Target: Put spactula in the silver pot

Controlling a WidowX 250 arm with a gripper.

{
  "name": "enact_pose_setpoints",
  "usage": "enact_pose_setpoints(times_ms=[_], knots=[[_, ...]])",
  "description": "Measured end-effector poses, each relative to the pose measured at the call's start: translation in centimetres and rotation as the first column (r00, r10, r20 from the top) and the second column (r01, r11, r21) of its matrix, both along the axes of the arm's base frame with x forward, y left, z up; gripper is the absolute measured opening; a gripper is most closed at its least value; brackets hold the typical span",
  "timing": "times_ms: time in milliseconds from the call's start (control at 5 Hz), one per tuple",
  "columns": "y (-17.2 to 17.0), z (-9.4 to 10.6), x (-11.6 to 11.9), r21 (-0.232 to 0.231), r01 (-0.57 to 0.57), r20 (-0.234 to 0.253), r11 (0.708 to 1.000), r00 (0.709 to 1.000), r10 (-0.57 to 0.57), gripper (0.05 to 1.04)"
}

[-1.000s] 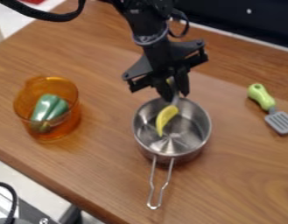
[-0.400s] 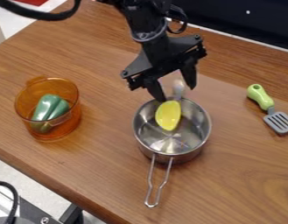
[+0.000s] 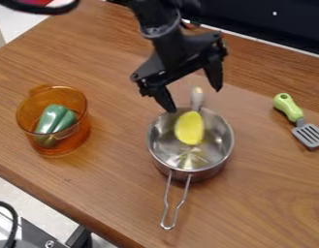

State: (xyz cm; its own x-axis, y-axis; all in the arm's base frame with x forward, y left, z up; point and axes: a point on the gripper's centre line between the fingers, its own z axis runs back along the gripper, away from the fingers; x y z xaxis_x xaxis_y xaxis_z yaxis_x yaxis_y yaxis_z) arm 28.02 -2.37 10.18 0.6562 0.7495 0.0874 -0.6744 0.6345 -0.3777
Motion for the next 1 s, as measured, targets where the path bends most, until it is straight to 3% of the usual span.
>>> enact_pose_setpoints(times_ms=[400,600,1000], knots=[[1.3,1.3,0.6,-0.02,-0.053,-0.009,0.998,0.999,0.053,0.999],[2.6,1.9,1.8,-0.016,-0.136,-0.005,0.991,0.991,0.136,0.999],[6.5,0.8,5.1,0.034,-0.35,-0.065,0.936,0.934,0.351,0.999]])
